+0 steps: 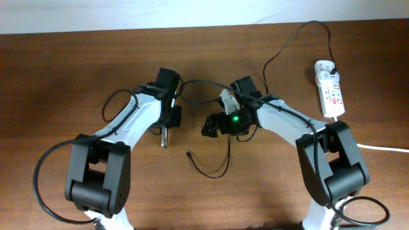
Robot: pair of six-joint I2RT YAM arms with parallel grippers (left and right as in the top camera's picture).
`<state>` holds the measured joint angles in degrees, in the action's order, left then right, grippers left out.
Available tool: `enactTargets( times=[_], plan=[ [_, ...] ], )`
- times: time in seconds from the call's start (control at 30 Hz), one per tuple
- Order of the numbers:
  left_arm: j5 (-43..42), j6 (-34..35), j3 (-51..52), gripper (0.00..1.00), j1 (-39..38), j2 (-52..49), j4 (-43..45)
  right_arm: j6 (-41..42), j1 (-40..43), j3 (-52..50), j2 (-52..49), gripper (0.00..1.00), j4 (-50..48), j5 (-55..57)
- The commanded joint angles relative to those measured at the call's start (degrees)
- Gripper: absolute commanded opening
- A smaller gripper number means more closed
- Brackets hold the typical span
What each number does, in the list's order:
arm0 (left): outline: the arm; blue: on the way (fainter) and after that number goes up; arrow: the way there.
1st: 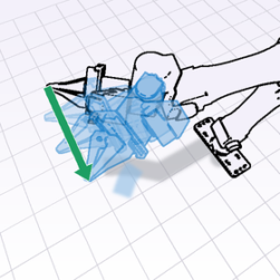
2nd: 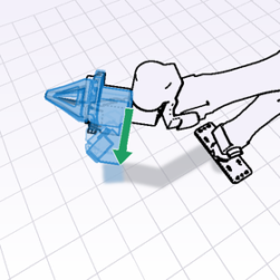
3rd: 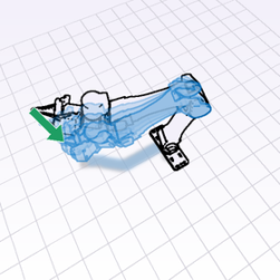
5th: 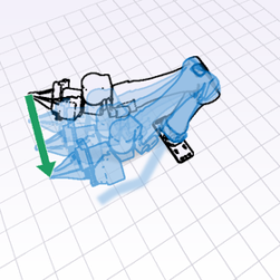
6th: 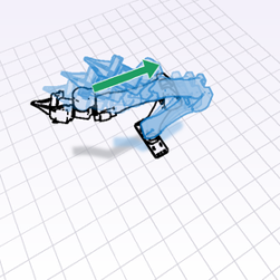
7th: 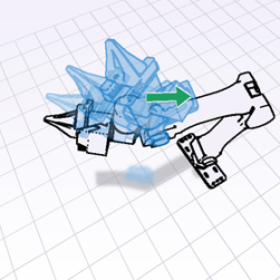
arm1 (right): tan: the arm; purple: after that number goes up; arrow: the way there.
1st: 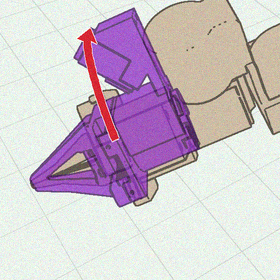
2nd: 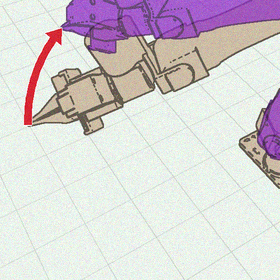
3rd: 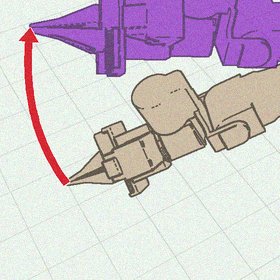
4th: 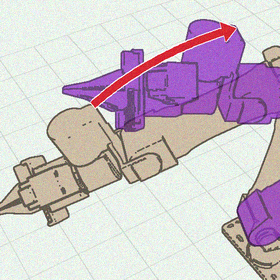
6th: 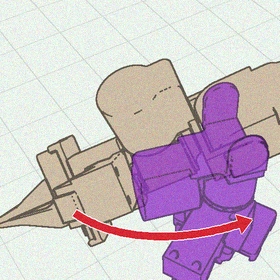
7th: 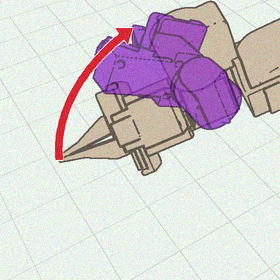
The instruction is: Plug charger to phone and switch on socket
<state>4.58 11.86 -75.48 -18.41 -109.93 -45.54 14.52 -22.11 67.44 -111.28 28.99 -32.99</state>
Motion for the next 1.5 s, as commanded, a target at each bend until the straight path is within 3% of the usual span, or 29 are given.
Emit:
enactTargets(
  times=[0.0,0.7,0.8,0.93,1.03,1.1,1.17,1.33,1.4,1.47],
  plan=[
    [1.0,1.0,0.8,0.07,0.0,1.1,0.9,-0.8,0.0,-0.3,-0.4,0.99,0.4,2.9],
    [1.0,1.0,4.0,0.23,0.0,1.1,4.2,-0.8,0.0,-0.3,-0.4,0.99,0.4,2.9],
    [1.0,1.0,4.2,0.14,0.0,1.1,4.2,-0.8,0.0,-0.3,-0.4,0.99,0.4,2.9],
    [1.0,1.0,4.2,0.16,0.0,1.1,4.3,-0.8,0.0,-0.3,-0.4,0.99,0.4,2.9],
    [1.0,1.0,4.2,0.00,0.0,1.1,4.4,-0.8,0.0,-0.3,-0.4,0.99,0.1,2.9],
    [0.1,1.0,3.1,0.00,0.7,1.4,3.9,-0.8,0.0,-0.2,-0.3,1.00,0.0,1.9],
    [-7.2,0.9,1.0,0.00,2.6,2.8,3.2,-2.7,-0.1,1.2,1.2,0.84,0.4,0.5],
    [-38.7,1.0,0.0,0.00,15.6,6.6,5.7,-8.8,-1.3,5.8,8.3,0.83,8.2,0.7],
    [-44.1,0.7,0.0,0.00,19.7,6.5,6.2,-8.7,-4.3,5.8,8.6,0.82,9.4,1.6],
    [-44.3,-0.6,0.0,0.00,22.1,6.1,6.5,-8.5,-8.0,5.7,8.6,0.81,10.1,8.1]
  ],
)
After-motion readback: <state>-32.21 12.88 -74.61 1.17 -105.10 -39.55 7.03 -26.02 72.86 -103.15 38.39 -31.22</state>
